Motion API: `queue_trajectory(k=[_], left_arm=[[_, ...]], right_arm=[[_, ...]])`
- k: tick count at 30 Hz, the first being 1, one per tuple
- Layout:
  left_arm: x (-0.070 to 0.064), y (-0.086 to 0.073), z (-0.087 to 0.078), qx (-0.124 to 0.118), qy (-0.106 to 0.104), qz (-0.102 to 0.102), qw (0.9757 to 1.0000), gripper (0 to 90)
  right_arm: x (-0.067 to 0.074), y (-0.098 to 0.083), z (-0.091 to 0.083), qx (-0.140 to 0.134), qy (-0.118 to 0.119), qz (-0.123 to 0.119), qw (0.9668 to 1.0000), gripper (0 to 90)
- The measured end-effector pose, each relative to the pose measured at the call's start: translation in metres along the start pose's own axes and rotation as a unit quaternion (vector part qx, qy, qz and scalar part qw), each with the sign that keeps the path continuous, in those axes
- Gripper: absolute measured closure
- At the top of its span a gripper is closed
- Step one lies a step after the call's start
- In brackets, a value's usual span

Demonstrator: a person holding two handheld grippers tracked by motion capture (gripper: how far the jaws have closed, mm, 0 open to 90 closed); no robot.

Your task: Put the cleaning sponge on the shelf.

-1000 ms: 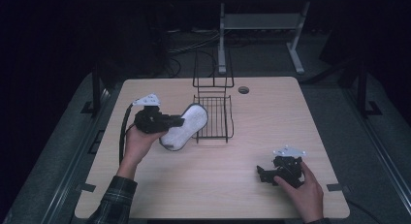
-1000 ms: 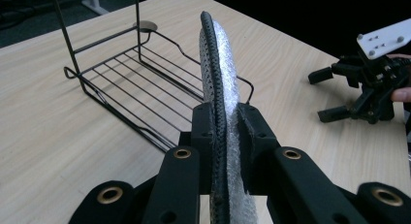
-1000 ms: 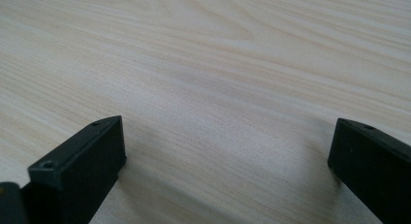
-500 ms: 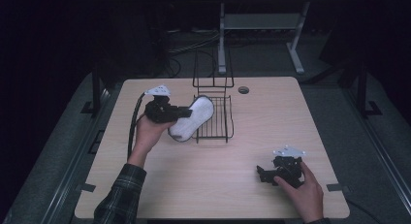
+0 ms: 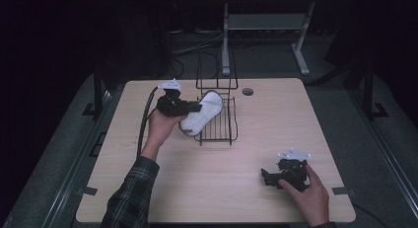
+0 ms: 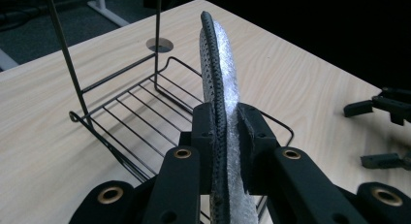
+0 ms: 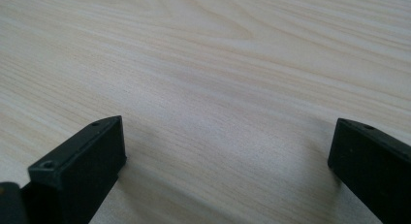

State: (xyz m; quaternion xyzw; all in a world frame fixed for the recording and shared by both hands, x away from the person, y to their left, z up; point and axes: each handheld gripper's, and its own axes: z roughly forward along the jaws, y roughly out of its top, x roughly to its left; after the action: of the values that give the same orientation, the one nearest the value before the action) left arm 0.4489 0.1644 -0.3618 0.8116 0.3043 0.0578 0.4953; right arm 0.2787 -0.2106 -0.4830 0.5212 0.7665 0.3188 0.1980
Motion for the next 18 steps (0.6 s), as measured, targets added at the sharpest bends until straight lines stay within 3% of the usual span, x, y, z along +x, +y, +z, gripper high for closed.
queue_trajectory(k=[8, 10, 14, 18], left_arm=[[0.007, 0.006, 0.022, 0.009, -0.001, 0.003, 1.0000, 78.3], [0.008, 0.004, 0.028, 0.004, -0.002, -0.015, 0.9999, 78.3], [0.015, 0.001, 0.036, 0.011, -0.001, -0.013, 0.9998, 78.2], [0.018, -0.002, 0.042, 0.004, 0.002, -0.026, 0.9997, 77.8]], right_arm=[[0.000, 0.000, 0.000, 0.000, 0.000, 0.000, 1.0000, 0.0], [0.000, 0.000, 0.000, 0.000, 0.000, 0.000, 1.0000, 0.0], [0.000, 0.000, 0.000, 0.000, 0.000, 0.000, 1.0000, 0.0], [0.000, 0.000, 0.000, 0.000, 0.000, 0.000, 1.0000, 0.0]])
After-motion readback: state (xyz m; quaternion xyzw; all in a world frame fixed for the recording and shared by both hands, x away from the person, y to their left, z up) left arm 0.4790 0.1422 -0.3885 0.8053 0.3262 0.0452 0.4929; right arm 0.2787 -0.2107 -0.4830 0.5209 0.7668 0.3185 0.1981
